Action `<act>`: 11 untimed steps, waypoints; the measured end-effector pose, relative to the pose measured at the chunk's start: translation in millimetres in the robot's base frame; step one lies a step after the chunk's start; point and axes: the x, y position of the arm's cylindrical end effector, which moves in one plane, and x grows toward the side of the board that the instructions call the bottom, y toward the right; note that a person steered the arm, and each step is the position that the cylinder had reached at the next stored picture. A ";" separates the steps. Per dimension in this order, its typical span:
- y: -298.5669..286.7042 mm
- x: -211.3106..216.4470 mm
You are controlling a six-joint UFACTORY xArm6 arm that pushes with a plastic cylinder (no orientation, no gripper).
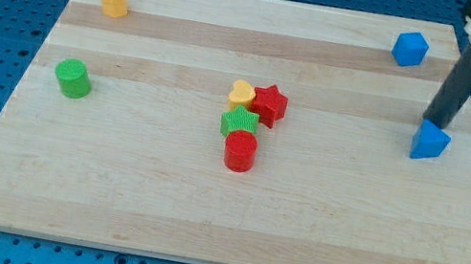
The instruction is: Push blue triangle towards red star
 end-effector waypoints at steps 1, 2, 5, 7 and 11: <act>12.3 14.4; 14.2 35.2; 1.0 60.7; 2.4 42.4; -0.5 30.7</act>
